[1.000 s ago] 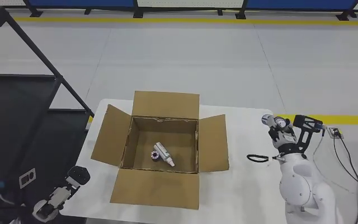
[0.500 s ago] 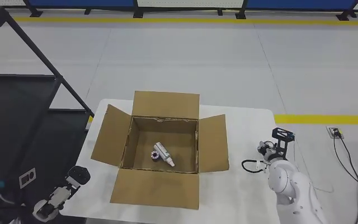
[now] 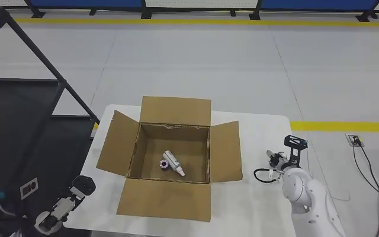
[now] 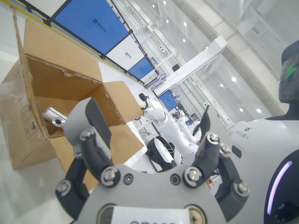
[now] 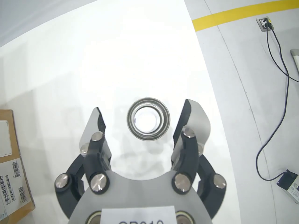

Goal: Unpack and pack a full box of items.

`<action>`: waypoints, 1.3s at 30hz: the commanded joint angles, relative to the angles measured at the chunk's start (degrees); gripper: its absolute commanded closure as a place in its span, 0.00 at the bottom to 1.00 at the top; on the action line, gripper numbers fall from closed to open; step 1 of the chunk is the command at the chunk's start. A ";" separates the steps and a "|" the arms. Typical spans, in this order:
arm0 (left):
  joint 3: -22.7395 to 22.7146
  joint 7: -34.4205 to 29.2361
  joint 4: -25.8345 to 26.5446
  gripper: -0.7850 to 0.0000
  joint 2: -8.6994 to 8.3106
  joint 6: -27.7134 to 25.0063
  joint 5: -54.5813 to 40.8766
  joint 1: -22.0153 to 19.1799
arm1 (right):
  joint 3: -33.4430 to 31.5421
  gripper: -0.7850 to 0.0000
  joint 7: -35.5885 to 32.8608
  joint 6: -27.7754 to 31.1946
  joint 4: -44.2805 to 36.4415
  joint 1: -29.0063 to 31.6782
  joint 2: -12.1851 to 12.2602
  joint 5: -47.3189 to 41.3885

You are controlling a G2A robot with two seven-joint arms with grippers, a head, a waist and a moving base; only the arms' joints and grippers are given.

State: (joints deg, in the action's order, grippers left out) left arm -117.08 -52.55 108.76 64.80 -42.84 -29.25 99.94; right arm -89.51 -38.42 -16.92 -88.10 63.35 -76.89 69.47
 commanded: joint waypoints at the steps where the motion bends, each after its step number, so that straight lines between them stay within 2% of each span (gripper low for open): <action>1: 0.00 0.00 0.00 0.00 0.00 0.00 0.00 0.00 | -0.08 0.00 1.32 0.43 -2.83 0.15 -0.03 -0.82; 3: 0.00 0.00 0.00 0.00 0.00 0.00 0.00 0.00 | 0.22 0.00 4.33 1.24 -8.14 1.09 -0.20 -2.98; 5: -0.13 1.47 0.06 0.00 0.03 0.75 1.19 0.01 | 1.35 0.00 11.02 3.68 -15.92 2.69 -0.45 -5.12; 8: -0.61 2.96 -0.54 0.00 0.10 0.45 1.66 0.82 | 5.18 0.00 14.64 9.13 -26.94 6.84 -0.73 -8.52; 11: -1.13 4.58 -1.89 0.00 0.23 -0.49 1.12 1.88 | 10.82 0.00 11.56 13.22 -34.09 9.01 -0.80 -9.04; 14: -1.50 5.41 -3.98 0.00 0.32 -1.29 -0.29 2.81 | 18.26 0.00 4.66 14.30 -34.05 6.70 -1.11 -7.55; 17: -1.75 5.45 -5.66 0.00 0.39 -2.66 -1.52 3.78 | 26.15 0.00 -0.96 12.94 -28.64 1.05 -2.04 -7.44; 20: -1.90 5.66 -7.24 0.00 0.51 -4.37 -2.60 4.78 | 33.56 0.00 -4.66 9.69 -19.42 -6.57 -3.57 -6.13; 27: -1.62 4.78 -10.56 0.00 0.61 -6.63 -6.07 6.05 | 46.38 0.00 -11.56 1.40 1.66 -23.18 -8.93 -11.43; 36: -1.98 1.04 -13.13 0.00 0.31 -7.70 -10.46 6.01 | 54.49 0.00 -12.82 -5.64 29.97 -38.53 -16.89 -19.17; 37: -2.02 0.48 -13.45 0.00 0.24 -7.50 -10.76 5.85 | 55.26 0.00 -14.27 -5.45 32.43 -39.85 -17.60 -19.44; 39: -2.11 -0.63 -14.06 0.00 0.08 -6.96 -11.02 5.35 | 55.26 0.00 -14.27 -5.45 32.43 -39.85 -17.60 -19.44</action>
State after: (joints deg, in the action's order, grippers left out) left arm -119.15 -52.73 94.98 64.95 -50.07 -40.24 105.50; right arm -34.19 -53.00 -22.41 -55.01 23.28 -94.56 49.96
